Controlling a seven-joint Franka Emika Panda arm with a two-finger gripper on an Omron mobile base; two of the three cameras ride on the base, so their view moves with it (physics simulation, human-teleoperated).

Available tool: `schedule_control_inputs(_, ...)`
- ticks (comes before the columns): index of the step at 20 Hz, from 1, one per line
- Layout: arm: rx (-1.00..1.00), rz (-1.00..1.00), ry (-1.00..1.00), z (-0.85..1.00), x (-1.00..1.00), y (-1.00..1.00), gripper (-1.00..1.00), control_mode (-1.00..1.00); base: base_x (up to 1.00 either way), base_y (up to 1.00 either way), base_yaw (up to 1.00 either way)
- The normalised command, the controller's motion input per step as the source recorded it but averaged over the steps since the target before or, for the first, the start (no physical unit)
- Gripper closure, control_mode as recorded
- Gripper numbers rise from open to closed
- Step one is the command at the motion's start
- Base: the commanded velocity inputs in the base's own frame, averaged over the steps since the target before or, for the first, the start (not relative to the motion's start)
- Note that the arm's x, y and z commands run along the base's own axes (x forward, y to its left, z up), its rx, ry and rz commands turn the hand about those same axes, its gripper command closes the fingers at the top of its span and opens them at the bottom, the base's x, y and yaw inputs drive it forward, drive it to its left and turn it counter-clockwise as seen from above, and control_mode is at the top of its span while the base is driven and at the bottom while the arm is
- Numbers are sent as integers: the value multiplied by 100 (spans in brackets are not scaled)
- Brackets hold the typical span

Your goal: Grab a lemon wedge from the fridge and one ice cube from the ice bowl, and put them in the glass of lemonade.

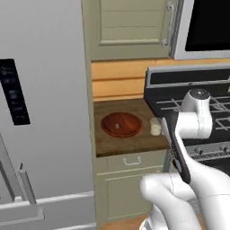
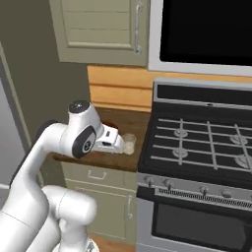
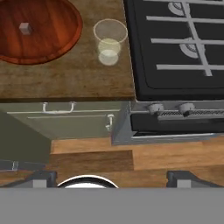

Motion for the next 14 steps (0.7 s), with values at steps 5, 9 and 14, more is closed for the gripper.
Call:
schedule_control_inputs(5,0,0,0,0,0,0,-100,100,-44,100,0)
schedule_control_inputs(9,0,0,0,0,0,0,-100,100,-2,100,0)
schedule_control_inputs(14,0,0,0,0,0,0,-100,100,-4,100,2)
